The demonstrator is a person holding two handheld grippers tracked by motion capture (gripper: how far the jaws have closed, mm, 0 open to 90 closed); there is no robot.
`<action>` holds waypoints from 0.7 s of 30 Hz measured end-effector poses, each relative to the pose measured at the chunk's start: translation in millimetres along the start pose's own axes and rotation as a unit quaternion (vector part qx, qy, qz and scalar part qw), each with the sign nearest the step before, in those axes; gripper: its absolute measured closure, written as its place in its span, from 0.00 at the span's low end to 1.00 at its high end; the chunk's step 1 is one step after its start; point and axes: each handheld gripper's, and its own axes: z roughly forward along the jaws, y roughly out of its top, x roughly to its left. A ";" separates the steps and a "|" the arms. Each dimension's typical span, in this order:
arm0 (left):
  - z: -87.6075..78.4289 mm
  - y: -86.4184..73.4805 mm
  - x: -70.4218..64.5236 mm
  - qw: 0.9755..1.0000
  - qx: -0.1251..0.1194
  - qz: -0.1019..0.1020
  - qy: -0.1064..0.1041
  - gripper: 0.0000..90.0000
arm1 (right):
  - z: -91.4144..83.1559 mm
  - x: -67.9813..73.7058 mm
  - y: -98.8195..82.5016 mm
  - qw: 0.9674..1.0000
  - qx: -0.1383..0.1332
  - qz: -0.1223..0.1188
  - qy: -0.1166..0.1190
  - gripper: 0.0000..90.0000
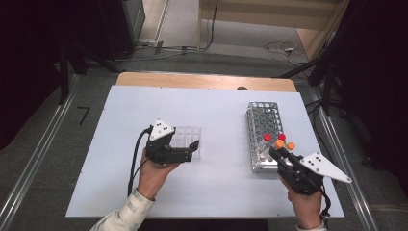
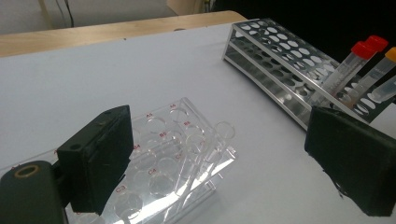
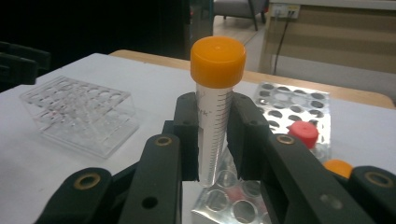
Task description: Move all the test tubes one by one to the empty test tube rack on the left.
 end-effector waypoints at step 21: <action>-5.4 1.8 -6.8 1.000 -0.006 0.000 -0.015 0.10 | 33.3 41.5 -11.5 0.996 0.041 -0.026 0.073 0.80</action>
